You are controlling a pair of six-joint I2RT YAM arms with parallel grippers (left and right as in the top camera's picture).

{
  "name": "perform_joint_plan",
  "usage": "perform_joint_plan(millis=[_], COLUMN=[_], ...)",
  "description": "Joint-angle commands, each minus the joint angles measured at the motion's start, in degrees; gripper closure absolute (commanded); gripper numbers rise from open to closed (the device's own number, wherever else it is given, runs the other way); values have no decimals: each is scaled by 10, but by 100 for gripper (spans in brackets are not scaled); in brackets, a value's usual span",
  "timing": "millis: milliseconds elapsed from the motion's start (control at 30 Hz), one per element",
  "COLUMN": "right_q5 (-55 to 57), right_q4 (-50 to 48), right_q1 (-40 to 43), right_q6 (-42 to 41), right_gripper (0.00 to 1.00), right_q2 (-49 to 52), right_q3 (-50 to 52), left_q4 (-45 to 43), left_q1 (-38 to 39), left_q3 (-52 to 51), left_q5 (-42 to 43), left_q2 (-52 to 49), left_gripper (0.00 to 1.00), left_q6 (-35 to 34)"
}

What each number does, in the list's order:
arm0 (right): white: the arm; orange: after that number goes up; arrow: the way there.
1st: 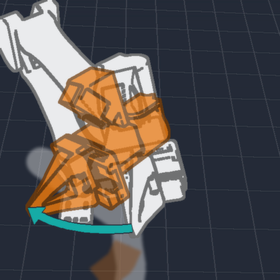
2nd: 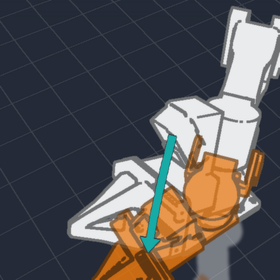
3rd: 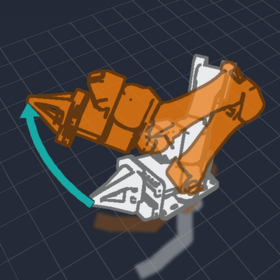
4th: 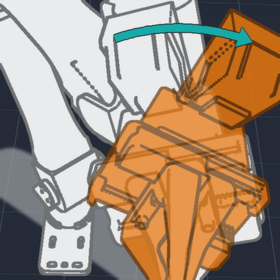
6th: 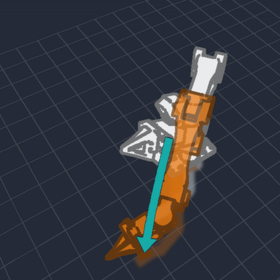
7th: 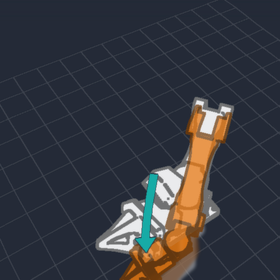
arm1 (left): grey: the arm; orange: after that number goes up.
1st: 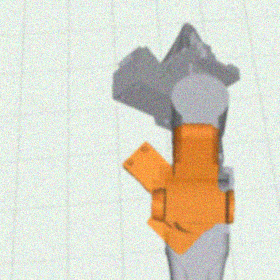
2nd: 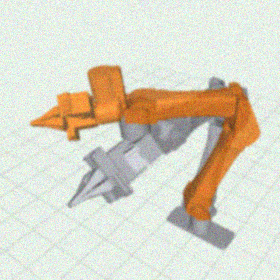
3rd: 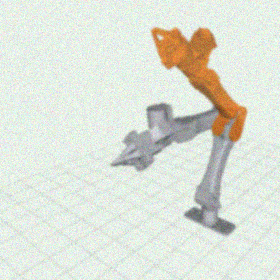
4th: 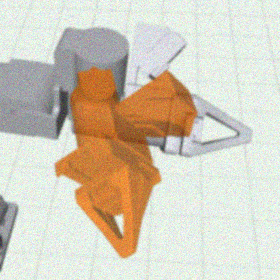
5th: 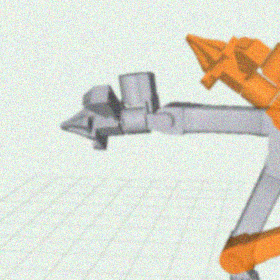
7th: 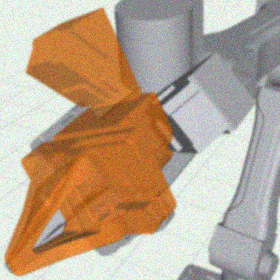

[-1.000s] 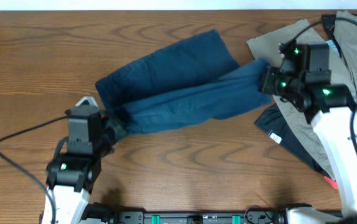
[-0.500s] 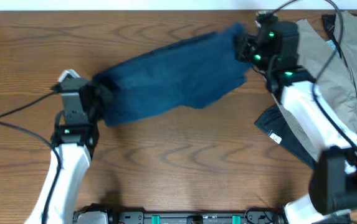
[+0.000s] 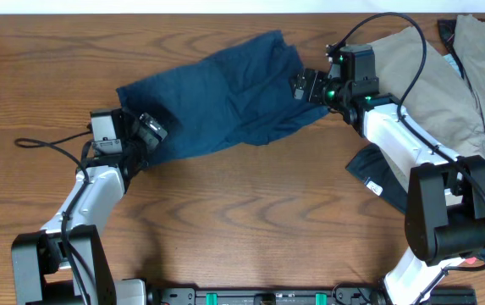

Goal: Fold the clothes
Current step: 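Lower the folded hems onto the waistband and open both grippers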

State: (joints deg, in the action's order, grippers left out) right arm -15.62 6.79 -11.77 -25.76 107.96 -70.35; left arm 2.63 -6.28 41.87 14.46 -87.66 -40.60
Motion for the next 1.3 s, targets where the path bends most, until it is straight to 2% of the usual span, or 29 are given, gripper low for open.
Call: perform_joint_plan(millis=[0,33,133,200,233,333,633,733,867,1000,1100,1267], right_q5=[6,7,13,22,31,38,38,57,148,252,318,345], right_q4=[3,3,-1,-6,-10,-31,-27,35,173,300,351,379], right_q1=[-8,-10,-19,-26,-30,-39,-67,-64,-56,-35,-23,-6], right_q6=[27,27,27,27,27,27,27,27,27,17,6,5], right_gripper=[5,12,42,47,46,35,34,41,59,59,59,54], right_q2=[-2,0,5,10,14,29,107,113,108,108,108,106], right_q3=[-5,-5,-5,-5,-5,-5,-5,-5,-5,-5,-5,-5], left_q4=[10,14,26,41,51,87,131,159,215,258,269,213], left_q1=[-2,-2,-2,-2,-2,-2,-2,-2,-2,-2,-2,-2], left_q3=[4,4,4,4,4,4,4,4,4,4,4,5], left_q5=[13,11,9,9,9,9,9,9,9,9,10,10], left_q2=[2,2,2,2,2,2,2,2,2,6,16,56], left_gripper=[2,2,2,2,2,2,2,2,2,2,2,2], left_q6=[29,31,57,65,65,65,65,78,92,120,123,153])
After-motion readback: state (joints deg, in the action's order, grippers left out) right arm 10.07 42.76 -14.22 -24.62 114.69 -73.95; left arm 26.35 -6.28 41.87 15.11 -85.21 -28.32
